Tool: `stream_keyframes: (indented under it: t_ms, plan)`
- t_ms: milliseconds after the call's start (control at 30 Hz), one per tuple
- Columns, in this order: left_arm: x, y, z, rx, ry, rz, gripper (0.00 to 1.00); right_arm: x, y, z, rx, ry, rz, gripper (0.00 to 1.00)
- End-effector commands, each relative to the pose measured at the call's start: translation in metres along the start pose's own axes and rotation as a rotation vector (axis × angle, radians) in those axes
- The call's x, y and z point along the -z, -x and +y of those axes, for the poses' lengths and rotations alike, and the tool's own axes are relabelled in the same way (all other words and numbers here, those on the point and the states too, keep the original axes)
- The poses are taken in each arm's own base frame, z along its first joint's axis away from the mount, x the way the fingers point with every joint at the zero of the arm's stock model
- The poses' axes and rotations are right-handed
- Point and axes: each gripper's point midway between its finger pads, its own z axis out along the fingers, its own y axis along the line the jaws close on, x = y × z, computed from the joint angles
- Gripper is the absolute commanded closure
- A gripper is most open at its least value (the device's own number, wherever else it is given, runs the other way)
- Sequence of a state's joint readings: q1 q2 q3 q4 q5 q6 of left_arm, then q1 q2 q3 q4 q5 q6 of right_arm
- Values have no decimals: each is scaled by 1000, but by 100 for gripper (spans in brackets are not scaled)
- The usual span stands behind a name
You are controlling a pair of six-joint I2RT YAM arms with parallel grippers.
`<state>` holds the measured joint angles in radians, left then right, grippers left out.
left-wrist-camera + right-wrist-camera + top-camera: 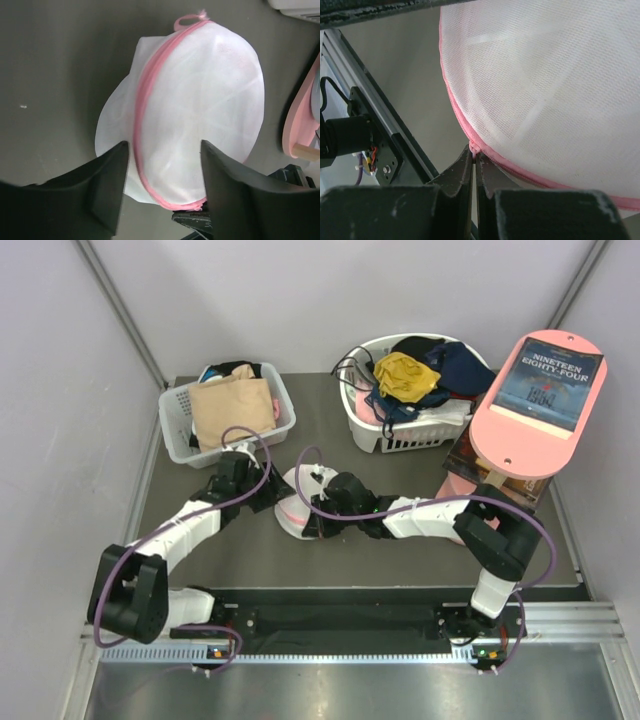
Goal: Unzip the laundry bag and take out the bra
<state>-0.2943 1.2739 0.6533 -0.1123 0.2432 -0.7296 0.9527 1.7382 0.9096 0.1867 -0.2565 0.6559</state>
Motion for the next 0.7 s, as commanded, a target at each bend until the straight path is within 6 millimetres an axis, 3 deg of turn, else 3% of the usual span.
stream_keyframes:
  t_ms: [0,100,233,300,567,667]
  plan:
    - [12,9,-9,7,-41,-57,32,0,17,22,21,73,-46,100]
    - [19,-7,-2,40,-47,-42,32,-4,16,25,20,84,-40,100]
    - [28,-26,5,79,-64,-27,45,-9,13,33,31,104,-25,100]
    - [32,-33,9,95,-66,-27,47,-11,14,36,32,110,-21,100]
    - [31,-39,-1,159,-163,-30,47,-23,1,56,60,144,19,100]
    - [27,-42,-2,167,-178,-12,51,-24,-1,60,67,149,25,100]
